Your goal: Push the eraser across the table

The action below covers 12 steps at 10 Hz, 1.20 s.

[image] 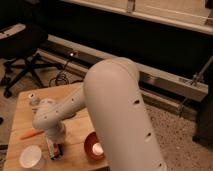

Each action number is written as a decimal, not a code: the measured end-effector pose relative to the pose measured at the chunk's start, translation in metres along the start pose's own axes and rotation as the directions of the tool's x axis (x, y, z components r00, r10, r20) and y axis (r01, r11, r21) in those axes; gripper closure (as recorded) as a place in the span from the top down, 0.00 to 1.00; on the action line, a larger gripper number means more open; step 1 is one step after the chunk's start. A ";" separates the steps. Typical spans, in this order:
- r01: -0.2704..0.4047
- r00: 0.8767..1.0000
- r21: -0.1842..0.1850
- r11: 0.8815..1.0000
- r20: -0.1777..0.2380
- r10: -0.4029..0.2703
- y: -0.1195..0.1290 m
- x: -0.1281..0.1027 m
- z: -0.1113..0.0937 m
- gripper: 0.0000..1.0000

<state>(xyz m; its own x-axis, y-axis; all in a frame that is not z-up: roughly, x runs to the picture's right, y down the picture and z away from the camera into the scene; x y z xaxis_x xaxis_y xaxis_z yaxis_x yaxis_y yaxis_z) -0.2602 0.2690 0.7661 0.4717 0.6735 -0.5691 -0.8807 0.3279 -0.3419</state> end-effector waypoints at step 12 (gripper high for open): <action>-0.049 0.998 0.143 0.989 0.042 0.044 -0.073 -0.005 -0.013 0.00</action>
<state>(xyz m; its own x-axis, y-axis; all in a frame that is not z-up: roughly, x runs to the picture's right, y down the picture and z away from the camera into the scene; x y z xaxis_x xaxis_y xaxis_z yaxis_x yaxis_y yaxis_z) -0.1979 0.2332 0.7840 0.4304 0.7148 -0.5513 -0.9001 0.3853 -0.2032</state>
